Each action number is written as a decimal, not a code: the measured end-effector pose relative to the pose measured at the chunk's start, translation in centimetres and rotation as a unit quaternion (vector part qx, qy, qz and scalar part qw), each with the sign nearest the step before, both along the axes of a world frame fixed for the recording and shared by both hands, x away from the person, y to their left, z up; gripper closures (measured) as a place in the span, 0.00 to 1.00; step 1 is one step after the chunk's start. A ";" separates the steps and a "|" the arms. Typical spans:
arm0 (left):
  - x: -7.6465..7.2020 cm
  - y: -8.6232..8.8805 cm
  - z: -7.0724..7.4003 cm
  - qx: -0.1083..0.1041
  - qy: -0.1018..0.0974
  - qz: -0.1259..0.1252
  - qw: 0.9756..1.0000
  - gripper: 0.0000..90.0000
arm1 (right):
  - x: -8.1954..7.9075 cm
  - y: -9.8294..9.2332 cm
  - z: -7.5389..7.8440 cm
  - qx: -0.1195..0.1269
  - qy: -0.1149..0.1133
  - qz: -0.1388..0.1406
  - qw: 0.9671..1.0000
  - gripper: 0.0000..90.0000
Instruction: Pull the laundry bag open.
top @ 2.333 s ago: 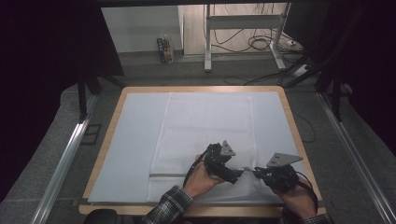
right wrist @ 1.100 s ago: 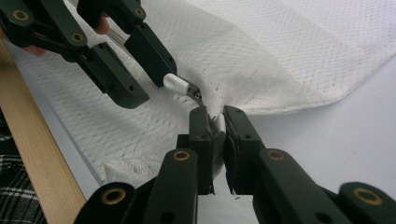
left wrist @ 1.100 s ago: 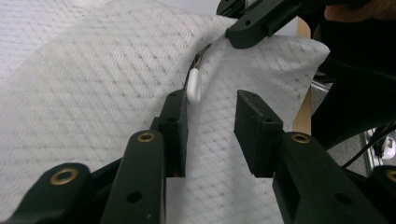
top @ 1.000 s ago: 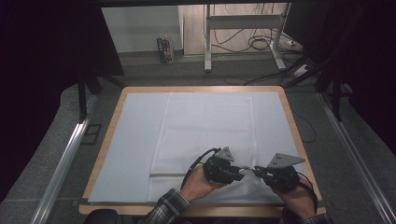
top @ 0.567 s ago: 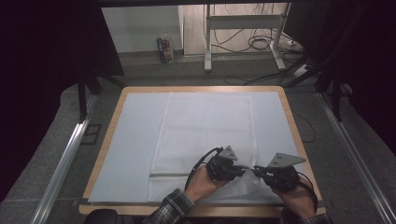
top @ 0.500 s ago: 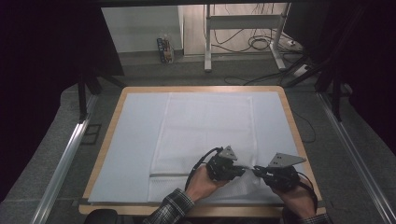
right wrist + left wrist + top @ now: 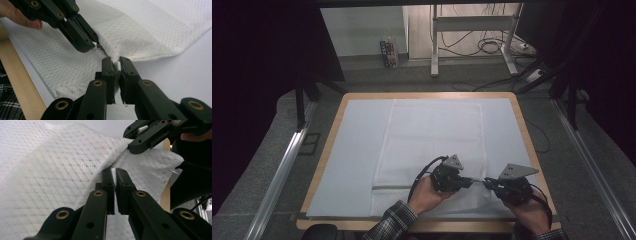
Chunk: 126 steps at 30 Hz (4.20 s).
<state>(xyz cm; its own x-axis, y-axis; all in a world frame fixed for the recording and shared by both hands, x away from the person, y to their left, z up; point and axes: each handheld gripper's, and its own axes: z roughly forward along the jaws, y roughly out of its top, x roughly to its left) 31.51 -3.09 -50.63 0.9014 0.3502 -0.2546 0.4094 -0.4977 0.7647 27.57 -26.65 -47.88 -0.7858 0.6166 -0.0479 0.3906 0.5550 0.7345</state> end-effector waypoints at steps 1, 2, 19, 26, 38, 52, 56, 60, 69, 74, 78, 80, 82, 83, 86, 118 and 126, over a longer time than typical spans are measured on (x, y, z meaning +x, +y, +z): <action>0.0 0.1 0.0 -0.002 0.001 0.001 1.000 0.97 | 0.0 0.0 0.0 -0.003 0.000 0.000 1.000 0.91; 0.0 0.2 0.1 -0.003 0.000 0.000 1.000 0.97 | 0.0 0.0 0.0 -0.003 0.001 0.000 1.000 0.91; 0.3 0.8 0.2 -0.020 0.014 -0.028 0.999 0.97 | 0.9 0.2 -0.4 0.015 0.010 0.006 1.000 0.79; 0.3 0.9 0.0 -0.022 0.010 -0.030 0.999 0.97 | 0.7 0.7 -0.5 -0.007 0.019 0.016 1.000 0.93; 0.0 1.6 0.0 -0.007 0.003 -0.025 1.000 0.97 | 0.7 0.9 -0.8 -0.038 0.032 0.000 0.999 0.93; -0.2 1.6 -0.1 0.005 -0.009 -0.029 1.000 0.97 | 0.9 0.6 -1.0 -0.039 0.035 -0.001 0.999 0.94; -0.2 2.1 -0.1 0.002 -0.006 -0.028 1.000 0.97 | 1.0 0.3 -1.0 -0.028 0.040 -0.005 0.999 0.93; -0.3 2.1 -0.2 0.005 -0.006 -0.027 1.000 0.97 | 1.0 0.4 -1.1 -0.031 0.041 -0.004 0.999 0.93; -0.2 2.9 -0.3 0.010 -0.002 -0.024 1.000 0.97 | 1.1 0.3 -1.2 -0.039 0.040 -0.010 0.998 0.93; -0.1 3.3 -0.3 0.013 0.002 -0.021 1.000 0.97 | 1.2 0.1 -1.3 -0.035 0.041 -0.010 0.998 0.93; -0.1 3.5 -0.3 0.016 0.003 -0.020 1.000 0.97 | 1.2 0.1 -1.3 -0.030 0.043 -0.007 0.999 0.93; -0.1 3.6 -0.3 0.018 0.002 -0.020 1.000 0.97 | 1.2 0.1 -1.3 -0.034 0.041 -0.010 0.999 0.93; 0.0 4.0 -0.3 0.016 0.006 -0.016 1.000 0.97 | 1.3 0.0 -1.4 -0.030 0.044 -0.013 0.999 0.93; 0.1 4.1 -0.2 0.015 0.007 -0.016 1.000 0.97 | 1.3 -0.1 -1.4 -0.031 0.043 -0.013 0.999 0.93; 0.0 4.2 -0.1 0.016 0.006 -0.018 1.000 0.97 | 1.3 0.1 -1.4 -0.031 0.041 -0.010 0.999 0.93; -0.5 8.1 -0.6 0.015 0.017 0.017 1.000 0.97 | 1.4 -0.4 -1.6 -0.032 0.038 -0.016 0.999 0.93; -0.7 9.0 -0.6 0.014 0.019 0.024 0.999 0.97 | 1.3 -0.3 -1.6 -0.032 0.038 -0.017 0.999 0.93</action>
<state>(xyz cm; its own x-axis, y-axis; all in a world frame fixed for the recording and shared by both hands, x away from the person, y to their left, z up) 30.83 5.88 -51.22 0.8732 0.4001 -0.2783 0.4621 -0.4983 0.7336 28.92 -26.97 -49.47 -0.7668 0.6412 -0.0295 0.4639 0.5854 0.6650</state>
